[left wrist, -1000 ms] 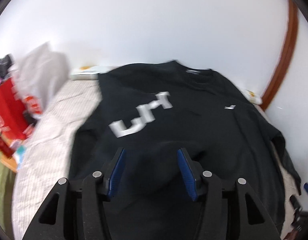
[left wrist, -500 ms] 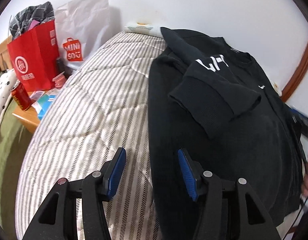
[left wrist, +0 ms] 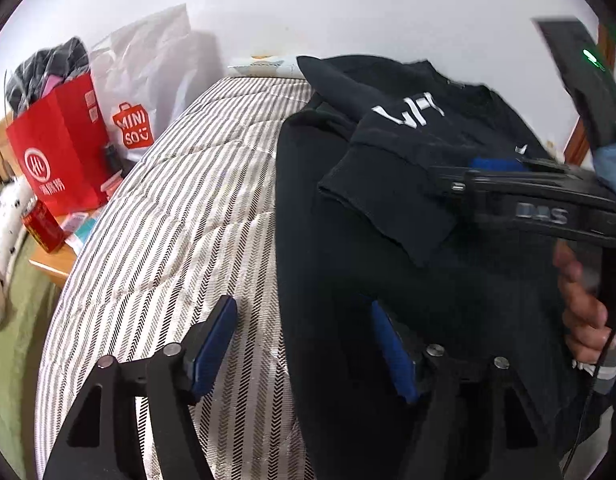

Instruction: Fold small clothes

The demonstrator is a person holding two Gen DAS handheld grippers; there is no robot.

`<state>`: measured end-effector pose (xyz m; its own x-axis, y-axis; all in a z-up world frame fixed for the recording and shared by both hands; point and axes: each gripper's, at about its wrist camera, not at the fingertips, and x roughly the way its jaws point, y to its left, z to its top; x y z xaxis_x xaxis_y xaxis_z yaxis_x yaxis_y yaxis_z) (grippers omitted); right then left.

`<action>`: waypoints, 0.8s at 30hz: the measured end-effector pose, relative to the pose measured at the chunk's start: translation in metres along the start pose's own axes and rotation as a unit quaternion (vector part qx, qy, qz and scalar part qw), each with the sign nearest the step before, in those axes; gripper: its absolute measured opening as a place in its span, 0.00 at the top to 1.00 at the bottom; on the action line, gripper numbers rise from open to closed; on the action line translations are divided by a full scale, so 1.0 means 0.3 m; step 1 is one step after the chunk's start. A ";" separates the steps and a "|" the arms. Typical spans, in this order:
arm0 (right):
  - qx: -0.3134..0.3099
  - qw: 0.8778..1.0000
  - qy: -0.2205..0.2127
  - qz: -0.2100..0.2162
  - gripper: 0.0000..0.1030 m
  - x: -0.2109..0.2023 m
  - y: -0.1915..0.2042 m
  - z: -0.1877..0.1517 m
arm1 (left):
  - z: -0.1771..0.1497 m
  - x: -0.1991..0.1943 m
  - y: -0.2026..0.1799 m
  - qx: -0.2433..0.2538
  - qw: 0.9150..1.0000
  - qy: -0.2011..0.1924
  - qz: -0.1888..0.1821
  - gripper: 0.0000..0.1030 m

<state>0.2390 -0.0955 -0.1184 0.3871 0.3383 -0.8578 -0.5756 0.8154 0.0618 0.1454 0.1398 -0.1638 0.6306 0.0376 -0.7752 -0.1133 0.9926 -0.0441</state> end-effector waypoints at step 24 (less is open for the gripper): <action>0.217 0.966 -0.091 -0.106 0.97 -0.260 -0.737 -0.053 | 0.000 0.004 0.001 0.001 1.000 0.004 0.003 0.25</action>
<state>0.3246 -0.3096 -0.0732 0.6068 0.1861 -0.7728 -0.1285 0.9824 0.1357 0.1461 0.1402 -0.1648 0.6234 0.0423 -0.7807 -0.1152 0.9926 -0.0382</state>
